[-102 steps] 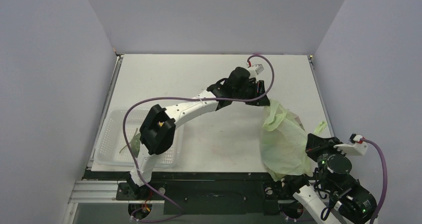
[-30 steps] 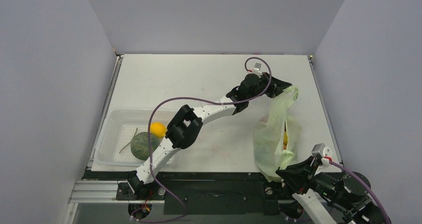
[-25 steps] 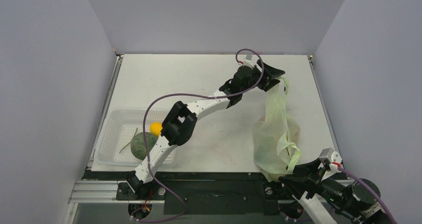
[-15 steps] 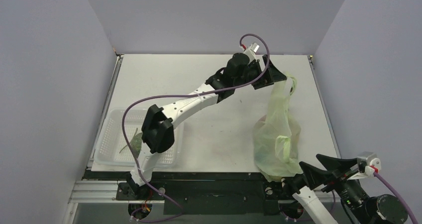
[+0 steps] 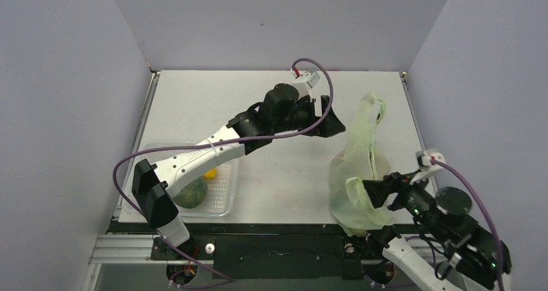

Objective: Take the fake fruits out of the plastic bag
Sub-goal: Adjust the plastic bag at the center of the board.

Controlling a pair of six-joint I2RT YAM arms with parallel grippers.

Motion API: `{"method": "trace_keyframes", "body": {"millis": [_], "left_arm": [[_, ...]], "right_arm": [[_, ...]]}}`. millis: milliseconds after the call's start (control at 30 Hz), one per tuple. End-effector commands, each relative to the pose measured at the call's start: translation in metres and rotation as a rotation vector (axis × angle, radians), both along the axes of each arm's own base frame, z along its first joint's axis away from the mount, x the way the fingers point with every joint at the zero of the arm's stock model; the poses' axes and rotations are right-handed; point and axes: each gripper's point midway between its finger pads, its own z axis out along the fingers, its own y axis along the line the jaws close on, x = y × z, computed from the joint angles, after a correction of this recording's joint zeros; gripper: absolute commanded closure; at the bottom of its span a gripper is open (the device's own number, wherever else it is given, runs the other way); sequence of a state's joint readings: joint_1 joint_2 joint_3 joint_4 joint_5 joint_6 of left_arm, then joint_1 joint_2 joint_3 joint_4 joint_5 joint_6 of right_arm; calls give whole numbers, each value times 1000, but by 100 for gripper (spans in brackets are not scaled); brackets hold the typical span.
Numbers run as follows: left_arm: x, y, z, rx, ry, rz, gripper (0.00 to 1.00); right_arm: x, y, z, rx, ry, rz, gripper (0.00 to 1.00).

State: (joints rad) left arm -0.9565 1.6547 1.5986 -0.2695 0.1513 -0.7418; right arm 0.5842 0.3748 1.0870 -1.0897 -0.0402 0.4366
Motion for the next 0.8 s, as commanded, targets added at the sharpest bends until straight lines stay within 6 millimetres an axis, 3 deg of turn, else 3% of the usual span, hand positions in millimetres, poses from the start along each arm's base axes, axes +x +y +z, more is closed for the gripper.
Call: {"method": "trace_keyframes", "body": {"millis": [0,100,167,233,400,500,633,767], "left_arm": [[-7,16,5,4,-50,24,21],[-15,15,-3,-8,-34,7,21],[-19,9,-12,-9,-21,-5,21],[-25,-2,-21,-7,-11,-27,21],[-43,-39,-39,-5,-1,-83,21],[-44,-60,-49,-2,9,-107,21],[-48,-84,-53,-9,17,-154,20],[-55,-99,-59,-1,19,-182,22]], "right_arm": [[-28,58,-54,59,278,306,52],[-52,69,-97,106,453,376,58],[-56,59,-120,65,504,325,60],[-46,47,-109,34,432,254,59],[-17,8,-39,17,178,28,45],[-1,-35,-16,-24,86,-221,41],[5,-96,-20,-114,74,-565,30],[8,-105,-38,-177,121,-639,30]]}}
